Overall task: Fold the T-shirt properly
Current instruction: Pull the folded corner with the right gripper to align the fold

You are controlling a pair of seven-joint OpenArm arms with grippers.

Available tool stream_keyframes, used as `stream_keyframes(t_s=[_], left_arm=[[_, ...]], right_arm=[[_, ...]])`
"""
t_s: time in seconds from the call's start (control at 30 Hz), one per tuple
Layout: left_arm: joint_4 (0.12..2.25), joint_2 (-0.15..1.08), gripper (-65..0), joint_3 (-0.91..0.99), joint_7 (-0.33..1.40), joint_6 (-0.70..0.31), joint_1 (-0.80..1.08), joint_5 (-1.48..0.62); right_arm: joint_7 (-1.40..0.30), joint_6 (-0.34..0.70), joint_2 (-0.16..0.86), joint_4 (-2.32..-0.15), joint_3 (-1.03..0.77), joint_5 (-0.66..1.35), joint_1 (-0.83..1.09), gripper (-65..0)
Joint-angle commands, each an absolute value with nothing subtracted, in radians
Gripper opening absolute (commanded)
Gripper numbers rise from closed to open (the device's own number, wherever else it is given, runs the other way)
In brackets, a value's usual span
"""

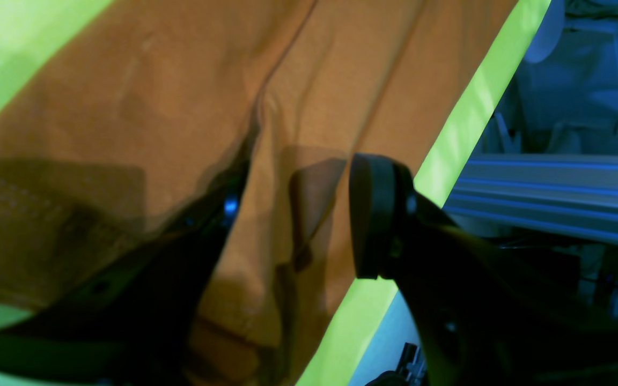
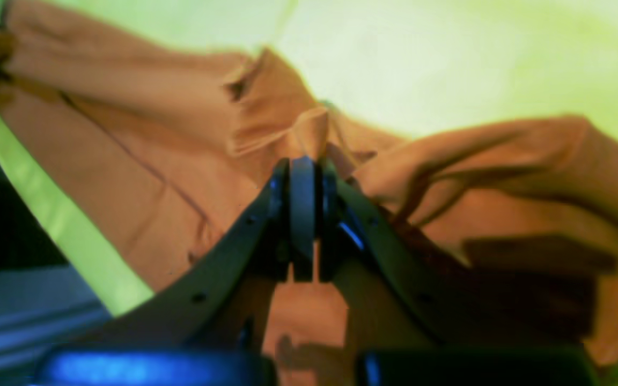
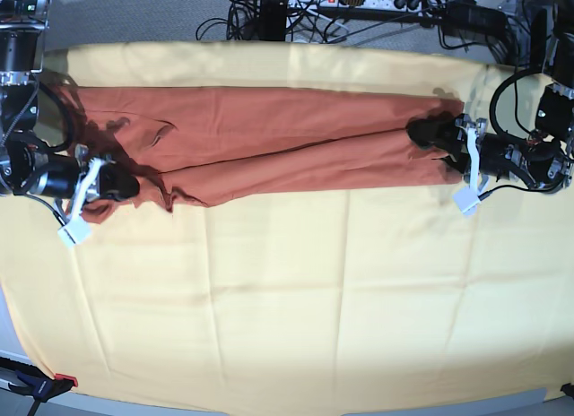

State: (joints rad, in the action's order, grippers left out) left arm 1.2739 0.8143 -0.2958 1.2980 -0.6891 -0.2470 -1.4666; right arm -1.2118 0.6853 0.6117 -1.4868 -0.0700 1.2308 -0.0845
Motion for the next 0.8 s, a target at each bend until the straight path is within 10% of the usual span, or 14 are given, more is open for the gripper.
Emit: stream_keyframes(t_s=[0.0,0.77], left_arm=[[1.281,0.831,-36.8,-0.292,1.31,-0.688,-0.258,-1.448],[1.281,0.837,-36.8,-0.291,1.316,-0.688,-0.258,-1.417]], right_arm=[[-1.205,0.698,0.644,-1.513,-0.079,1.253,-0.092,-65.0],[-1.396,0.698,0.763,-1.523,-0.079,1.254,-0.03,-65.0]])
